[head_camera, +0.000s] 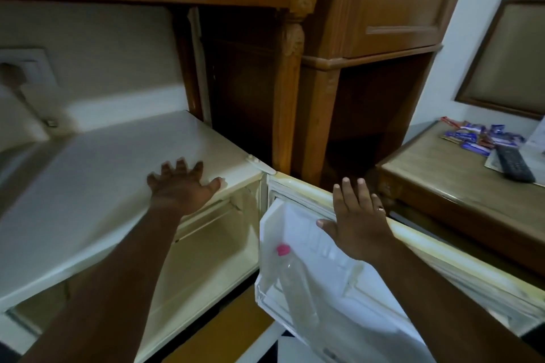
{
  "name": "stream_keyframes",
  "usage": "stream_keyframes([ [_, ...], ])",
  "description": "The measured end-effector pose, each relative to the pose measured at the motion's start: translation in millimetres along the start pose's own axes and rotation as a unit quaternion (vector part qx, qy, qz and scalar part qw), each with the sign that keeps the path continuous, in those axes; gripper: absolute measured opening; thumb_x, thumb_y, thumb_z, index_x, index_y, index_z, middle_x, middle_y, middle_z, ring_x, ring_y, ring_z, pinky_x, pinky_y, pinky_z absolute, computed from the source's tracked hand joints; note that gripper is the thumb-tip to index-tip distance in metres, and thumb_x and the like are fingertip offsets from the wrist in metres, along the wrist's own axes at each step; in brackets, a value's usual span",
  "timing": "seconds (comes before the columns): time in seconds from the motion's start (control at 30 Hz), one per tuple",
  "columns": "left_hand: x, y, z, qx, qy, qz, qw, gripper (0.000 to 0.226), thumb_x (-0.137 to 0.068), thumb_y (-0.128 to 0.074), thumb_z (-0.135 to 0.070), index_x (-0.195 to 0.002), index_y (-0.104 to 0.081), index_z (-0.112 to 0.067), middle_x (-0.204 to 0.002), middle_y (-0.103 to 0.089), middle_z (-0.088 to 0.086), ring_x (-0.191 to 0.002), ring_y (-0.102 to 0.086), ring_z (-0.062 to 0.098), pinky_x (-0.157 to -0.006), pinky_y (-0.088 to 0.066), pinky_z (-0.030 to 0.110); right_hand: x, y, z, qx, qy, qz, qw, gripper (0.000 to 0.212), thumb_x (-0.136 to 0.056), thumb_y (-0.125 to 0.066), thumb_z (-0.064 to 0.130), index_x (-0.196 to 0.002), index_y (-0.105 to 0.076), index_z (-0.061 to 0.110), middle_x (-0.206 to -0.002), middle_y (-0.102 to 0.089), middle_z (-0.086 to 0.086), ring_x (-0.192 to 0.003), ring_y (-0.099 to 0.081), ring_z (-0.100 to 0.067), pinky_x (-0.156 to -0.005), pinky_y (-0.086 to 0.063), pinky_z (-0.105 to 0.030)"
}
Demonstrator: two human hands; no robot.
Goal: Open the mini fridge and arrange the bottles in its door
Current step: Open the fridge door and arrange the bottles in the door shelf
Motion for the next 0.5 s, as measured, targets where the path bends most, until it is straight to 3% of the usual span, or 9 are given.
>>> stream_keyframes([
  [0.1,1.5,0.0,0.1,-0.001,0.005,-0.006,1.0,0.094,-0.081,-0.009,-0.088,-0.159,-0.018,-0.036,-0.168,-0.015,0.008,-0.152,-0.013,0.038,-0.115,-0.017,0.062,11.4,7.7,29.5,-0.049,0.048,-0.053,0.996,0.089,-0.086,-0.032,0.073,-0.149,-0.02,0.01,-0.161,-0.01,-0.016,-0.148,-0.002,-0.036,-0.118,-0.01,-0.052],
  [0.2,4.3,1.1,-0.8,0.002,0.009,-0.007,1.0,0.092,-0.083,-0.012,-0.087,-0.16,-0.018,-0.035,-0.169,-0.015,0.008,-0.152,-0.012,0.038,-0.116,-0.015,0.062,46.2,-5.0,85.8,-0.15,0.152,-0.182,0.96,0.046,-0.091,-0.048,0.046,-0.125,-0.057,0.017,-0.138,-0.055,-0.011,-0.13,-0.049,-0.03,-0.106,-0.044,-0.047],
  [0.27,6.0,1.9,-1.4,0.008,0.005,-0.005,1.0,0.091,-0.084,-0.014,-0.086,-0.16,-0.018,-0.034,-0.169,-0.014,0.008,-0.153,-0.011,0.038,-0.117,-0.014,0.061,53.7,-40.7,107.8,-0.18,0.131,-0.131,0.966,0.034,-0.092,-0.052,0.038,-0.117,-0.062,0.018,-0.119,-0.065,-0.004,-0.107,-0.062,-0.025,-0.087,-0.056,-0.04],
  [0.37,6.5,3.1,-1.2,0.01,0.003,-0.009,1.0,0.091,-0.085,-0.016,-0.085,-0.16,-0.017,-0.034,-0.169,-0.013,0.008,-0.153,-0.011,0.039,-0.118,-0.013,0.062,44.1,-104.6,105.4,-0.172,-0.013,0.02,0.985,0.051,-0.093,-0.047,0.049,-0.134,-0.044,0.018,-0.129,-0.055,-0.005,-0.117,-0.053,-0.024,-0.095,-0.048,-0.035],
  [0.5,5.1,3.0,-2.7,0.011,-0.001,-0.011,1.0,0.091,-0.085,-0.015,-0.085,-0.16,-0.017,-0.034,-0.169,-0.012,0.008,-0.153,-0.01,0.039,-0.118,-0.011,0.064,30.2,-149.9,96.7,-0.128,-0.101,0.07,0.984,0.076,-0.081,-0.053,0.068,-0.13,-0.039,0.011,-0.125,-0.053,-0.007,-0.116,-0.052,-0.021,-0.093,-0.047,-0.031],
])
Point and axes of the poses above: each hand's wrist, its own x-axis away from the middle knuckle, its own y-axis out of the back of the hand, z = x × y, the point moved 6 cm from there along -x, towards the middle knuckle
